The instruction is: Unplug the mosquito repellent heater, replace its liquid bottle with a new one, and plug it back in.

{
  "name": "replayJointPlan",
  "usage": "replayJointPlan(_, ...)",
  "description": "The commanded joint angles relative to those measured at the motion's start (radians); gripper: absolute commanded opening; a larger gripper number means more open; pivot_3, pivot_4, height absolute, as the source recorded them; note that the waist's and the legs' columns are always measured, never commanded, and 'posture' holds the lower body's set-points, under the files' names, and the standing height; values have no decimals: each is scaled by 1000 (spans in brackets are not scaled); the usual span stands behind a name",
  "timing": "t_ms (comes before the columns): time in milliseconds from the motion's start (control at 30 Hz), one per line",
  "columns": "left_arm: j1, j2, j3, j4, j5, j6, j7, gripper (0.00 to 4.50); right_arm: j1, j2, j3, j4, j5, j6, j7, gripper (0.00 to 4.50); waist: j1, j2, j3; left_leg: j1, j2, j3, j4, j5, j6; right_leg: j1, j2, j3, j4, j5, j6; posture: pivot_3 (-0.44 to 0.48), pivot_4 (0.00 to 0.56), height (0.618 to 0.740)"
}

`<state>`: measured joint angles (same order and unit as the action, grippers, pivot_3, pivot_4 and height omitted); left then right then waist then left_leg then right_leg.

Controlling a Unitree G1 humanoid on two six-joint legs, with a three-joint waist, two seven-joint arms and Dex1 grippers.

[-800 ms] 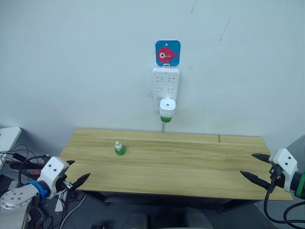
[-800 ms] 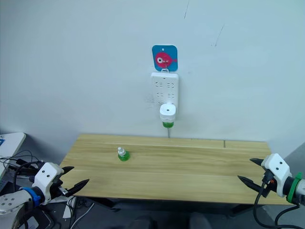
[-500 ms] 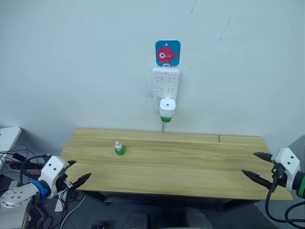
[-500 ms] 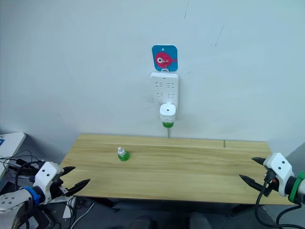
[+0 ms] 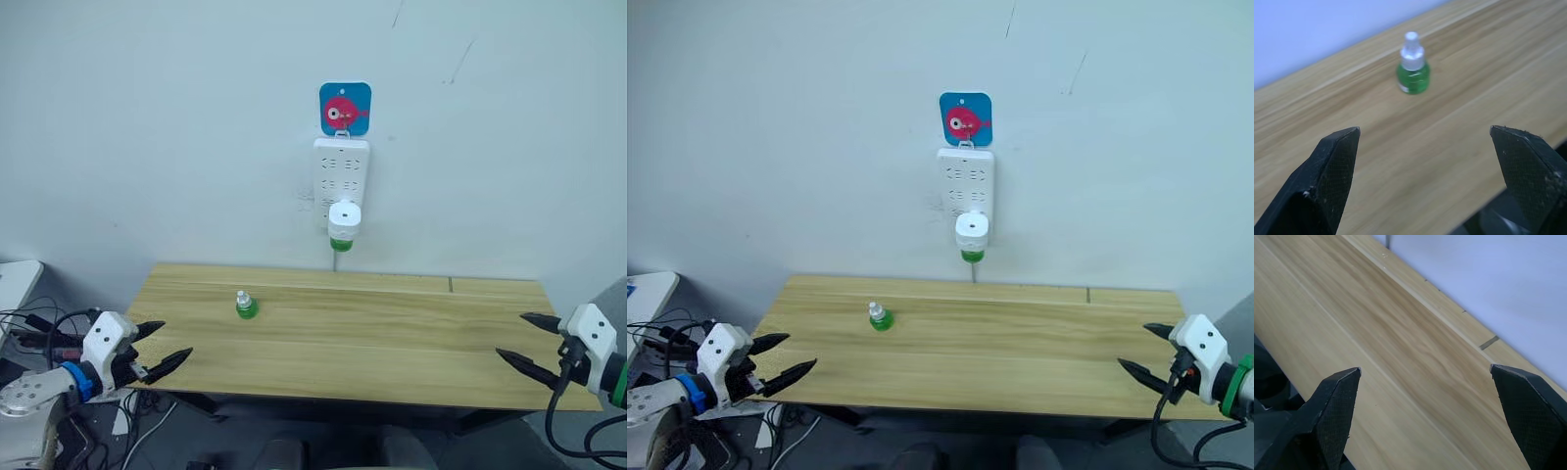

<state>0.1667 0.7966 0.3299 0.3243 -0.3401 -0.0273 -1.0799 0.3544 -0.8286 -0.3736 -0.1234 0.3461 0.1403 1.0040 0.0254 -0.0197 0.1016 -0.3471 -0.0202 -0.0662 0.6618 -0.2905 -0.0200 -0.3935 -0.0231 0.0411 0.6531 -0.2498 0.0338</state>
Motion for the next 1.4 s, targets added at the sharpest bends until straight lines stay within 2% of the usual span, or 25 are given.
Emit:
replayJointPlan(33, -4, 31, 35, 23, 10, -33, 6, 4500, 2, -7, -31, 6, 4, -34, 15, 4430, 0, 0, 0, 0, 0, 0, 0, 0, 0, 0, 0, 0, 0, 0, 0, 107, 58, 740)
replayJointPlan(133, -1, 32, 36, 36, 22, -69, 6, 4500, 1, -5, -22, 16, -13, -63, 14, 4430, 0, 0, 0, 0, 0, 0, 0, 0, 0, 0, 0, 0, -1, 0, 0, 107, 58, 740)
replayJointPlan(400, -16, 31, 38, 33, 10, -40, 6, 4500, 14, 7, -16, 0, -15, -79, 0, 4430, 0, 1, 0, 0, 0, -3, -1, 0, 0, 3, 0, -1, -4, 0, 0, 95, 61, 740)
replayJointPlan(600, -21, 27, 32, -70, -20, 34, 4, 4500, 30, 18, -31, -46, 7, -86, 0, 4430, 0, 1, 2, 0, 0, -3, -1, 0, 0, 3, 0, -2, -5, 0, 0, 78, 68, 740)
replayJointPlan(733, -89, -7, -17, -245, -84, 150, 21, 4500, -4, 6, -28, -223, 80, -21, -2, 4430, -3, 4, 6, 0, 0, -3, 0, 0, 0, 4, 0, -1, -5, 0, 0, 30, 75, 740)
replayJointPlan(833, -185, -45, -65, -349, -132, 249, 54, 4500, -59, -8, -25, -388, 180, 100, -49, 4430, -4, 6, 7, 0, 0, -3, 0, 0, 0, 5, 0, -1, -5, 1, 1, -2, 78, 740)
replayJointPlan(1067, -402, -125, -126, -364, -165, 353, 114, 4500, -186, -2, 5, -602, 337, 327, -212, 4430, -21, 3, 9, -1, 0, -6, -1, -1, -1, 4, 3, -4, -7, 4, 7, -59, 89, 740)
replayJointPlan(1233, -510, -169, -163, -270, -121, 330, 136, 3309, -211, 2, 14, -666, 369, 400, -285, 4500, -36, 0, 17, -1, -1, -5, 0, -1, -1, 4, 2, -3, -8, 4, 7, -103, 103, 740)
replayJointPlan(1400, -661, -255, -211, -101, -67, 264, 159, 3309, -232, 10, 29, -735, 397, 467, -369, 4500, -47, -3, 29, -2, -2, -5, 0, -1, -1, 5, 4, -3, -7, 4, 7, -149, 119, 740)
